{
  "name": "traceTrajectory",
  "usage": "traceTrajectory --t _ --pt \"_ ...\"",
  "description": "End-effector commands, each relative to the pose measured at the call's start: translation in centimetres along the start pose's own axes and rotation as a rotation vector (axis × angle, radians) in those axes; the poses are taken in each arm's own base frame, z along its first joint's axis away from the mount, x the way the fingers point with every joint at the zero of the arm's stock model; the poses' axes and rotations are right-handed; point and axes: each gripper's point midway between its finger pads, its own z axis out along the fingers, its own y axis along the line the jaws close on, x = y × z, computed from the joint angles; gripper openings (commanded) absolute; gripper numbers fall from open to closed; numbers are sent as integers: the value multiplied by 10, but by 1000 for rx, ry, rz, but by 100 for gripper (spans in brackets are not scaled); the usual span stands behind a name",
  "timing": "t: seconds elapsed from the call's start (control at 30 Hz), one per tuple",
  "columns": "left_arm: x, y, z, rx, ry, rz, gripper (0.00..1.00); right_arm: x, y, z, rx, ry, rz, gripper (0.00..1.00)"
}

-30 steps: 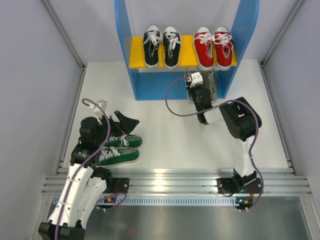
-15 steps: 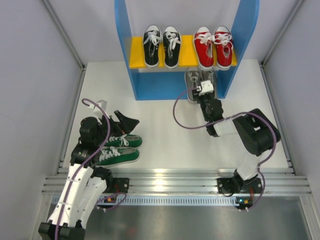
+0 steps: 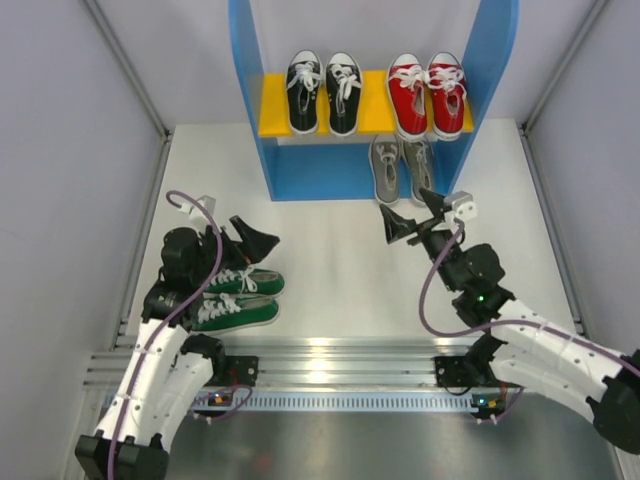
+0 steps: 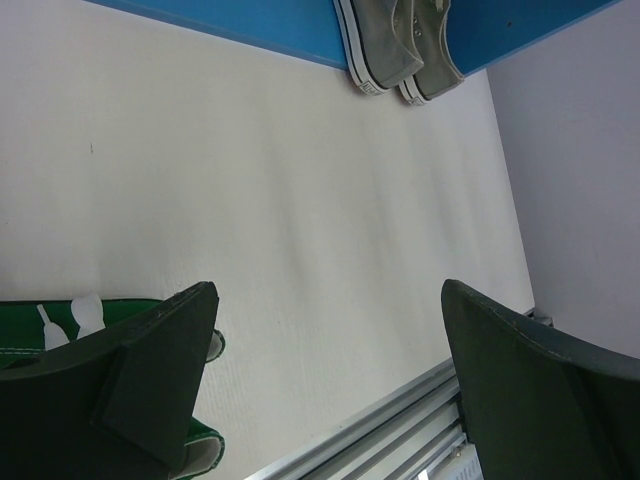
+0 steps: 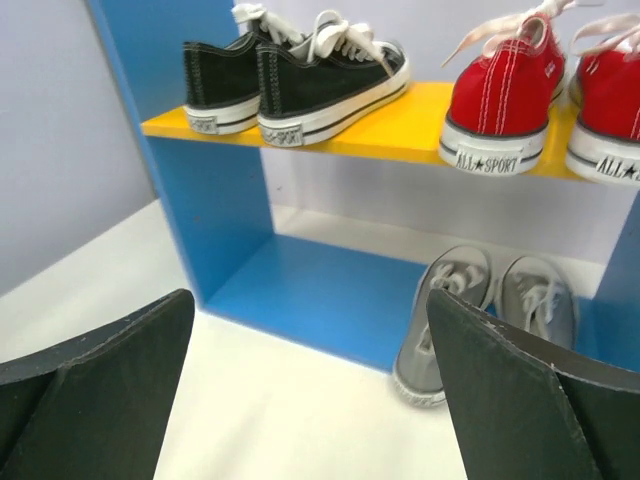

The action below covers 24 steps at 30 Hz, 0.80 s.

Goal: Place and organize the shoes onto the shoe shelf

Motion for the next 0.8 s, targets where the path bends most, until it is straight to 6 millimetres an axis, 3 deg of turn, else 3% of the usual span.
traceTrajectory --t 0.0,0.07,0.13,0.17,0.23,0.33,0.37,0.4,0.5,0.77 --pt "-25 -25 -1 78 -67 23 99 44 22 -34 -87 243 101 99" --pt "-26 -26 1 84 -64 16 99 33 28 -46 -123 222 125 99" --pt "-27 -27 2 84 -62 7 99 38 34 -59 -152 256 148 99" --pt "-28 -28 2 85 -62 7 99 24 34 -63 -151 225 190 99" --pt "-30 -30 2 88 -65 4 99 15 29 -70 -124 226 234 99" --pt "-32 -32 2 93 -70 0 99 -6 21 -70 -70 227 284 99" --pt "-33 -32 4 96 -71 -1 99 1 16 -73 -38 278 269 100" --pt "-34 -35 4 106 -71 -5 99 -13 14 -71 -25 269 275 100" --pt "-39 -42 4 127 -69 -8 99 -20 3 -71 36 287 251 100" --pt "-48 -53 -2 155 -99 21 99 -64 -16 -75 107 170 287 100"
